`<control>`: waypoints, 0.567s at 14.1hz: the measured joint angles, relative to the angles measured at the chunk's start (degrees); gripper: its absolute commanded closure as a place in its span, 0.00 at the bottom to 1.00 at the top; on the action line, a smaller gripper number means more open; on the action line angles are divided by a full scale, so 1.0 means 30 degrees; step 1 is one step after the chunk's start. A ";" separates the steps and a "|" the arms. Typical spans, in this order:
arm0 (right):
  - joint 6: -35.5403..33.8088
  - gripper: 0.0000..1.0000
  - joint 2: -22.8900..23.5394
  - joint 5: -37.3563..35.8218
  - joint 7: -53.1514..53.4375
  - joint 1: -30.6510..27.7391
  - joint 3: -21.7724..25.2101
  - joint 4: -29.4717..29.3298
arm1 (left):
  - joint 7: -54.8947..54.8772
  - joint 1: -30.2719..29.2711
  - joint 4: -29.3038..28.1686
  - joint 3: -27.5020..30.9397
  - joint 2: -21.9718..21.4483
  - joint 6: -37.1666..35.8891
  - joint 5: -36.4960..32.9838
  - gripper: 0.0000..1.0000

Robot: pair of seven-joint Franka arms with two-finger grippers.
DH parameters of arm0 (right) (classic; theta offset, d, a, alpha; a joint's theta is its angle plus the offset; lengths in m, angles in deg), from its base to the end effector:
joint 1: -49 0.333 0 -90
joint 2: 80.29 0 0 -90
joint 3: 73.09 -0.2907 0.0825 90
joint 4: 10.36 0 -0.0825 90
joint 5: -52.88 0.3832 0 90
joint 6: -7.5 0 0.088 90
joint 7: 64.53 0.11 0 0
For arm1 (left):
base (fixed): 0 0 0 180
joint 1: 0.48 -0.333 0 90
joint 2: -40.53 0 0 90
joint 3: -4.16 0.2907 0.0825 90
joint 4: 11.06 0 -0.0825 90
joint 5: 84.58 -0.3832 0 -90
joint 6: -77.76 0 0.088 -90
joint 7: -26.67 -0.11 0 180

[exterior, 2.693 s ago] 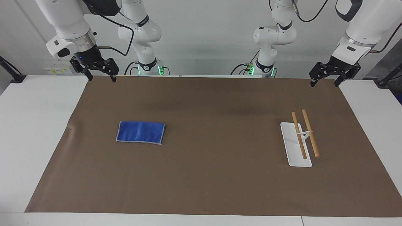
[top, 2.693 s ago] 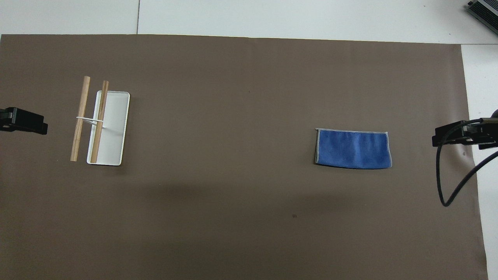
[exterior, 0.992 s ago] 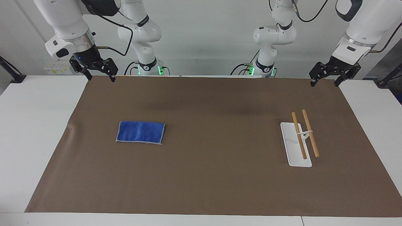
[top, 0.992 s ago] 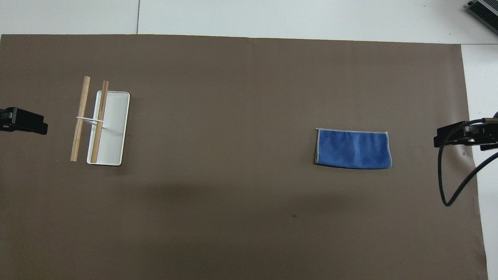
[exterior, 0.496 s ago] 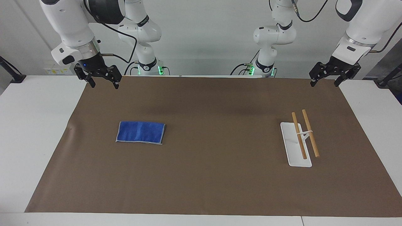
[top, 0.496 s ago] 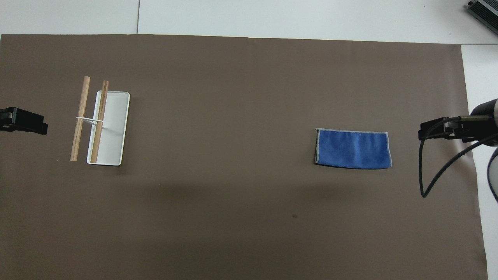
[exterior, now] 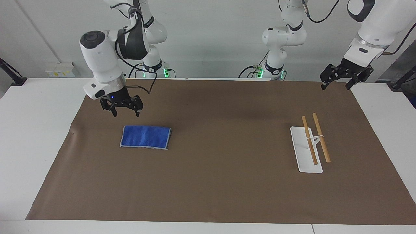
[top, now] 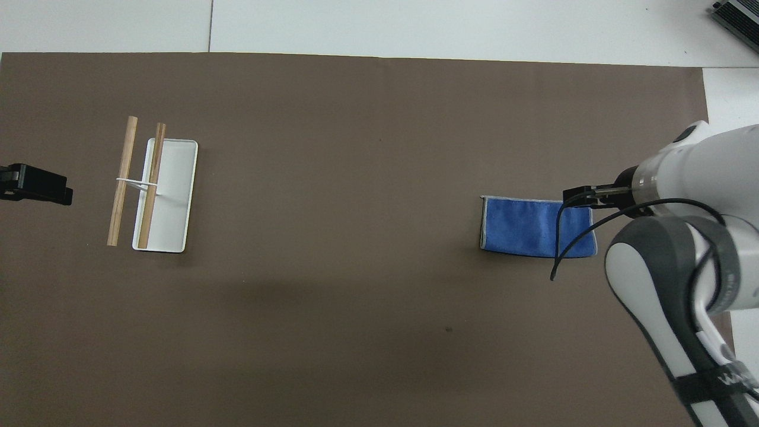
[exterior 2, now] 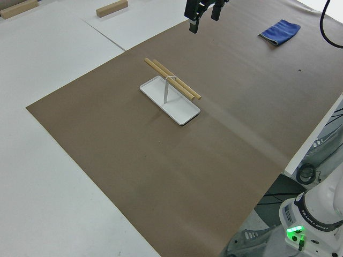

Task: Right arm passes towel to left arm to hang
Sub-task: 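Reach the right gripper down to the blue towel's edge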

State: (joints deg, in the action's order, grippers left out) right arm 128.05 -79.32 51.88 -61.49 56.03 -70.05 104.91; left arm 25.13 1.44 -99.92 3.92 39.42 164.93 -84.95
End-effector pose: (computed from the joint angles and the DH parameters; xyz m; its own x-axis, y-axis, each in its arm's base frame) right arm 0.5623 0.0384 0.4238 0.9968 0.0253 0.0759 0.0244 -0.9996 0.0125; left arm 0.5430 -0.0198 0.6118 0.9979 -0.0642 -0.0103 -0.0643 -0.9979 -0.0063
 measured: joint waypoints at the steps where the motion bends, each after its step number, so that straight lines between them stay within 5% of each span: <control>1: 0.0721 0.00 0.0498 0.0000 0.0000 0.0170 -0.0004 0.0324 | 0.0000 0.0000 0.0000 0.0000 0.0000 0.0000 0.0000 0.00; 8: 0.6040 0.00 0.2662 0.0218 0.0001 0.0294 0.0007 0.2922 | 0.0000 0.0000 0.0000 0.0000 0.0000 0.0000 0.0000 0.00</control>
State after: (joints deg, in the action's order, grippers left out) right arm 146.17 -71.33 52.54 -61.48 56.91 -70.03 113.68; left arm 25.13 1.44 -99.92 3.92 39.42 164.93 -84.95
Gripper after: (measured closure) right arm 0.000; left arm 0.000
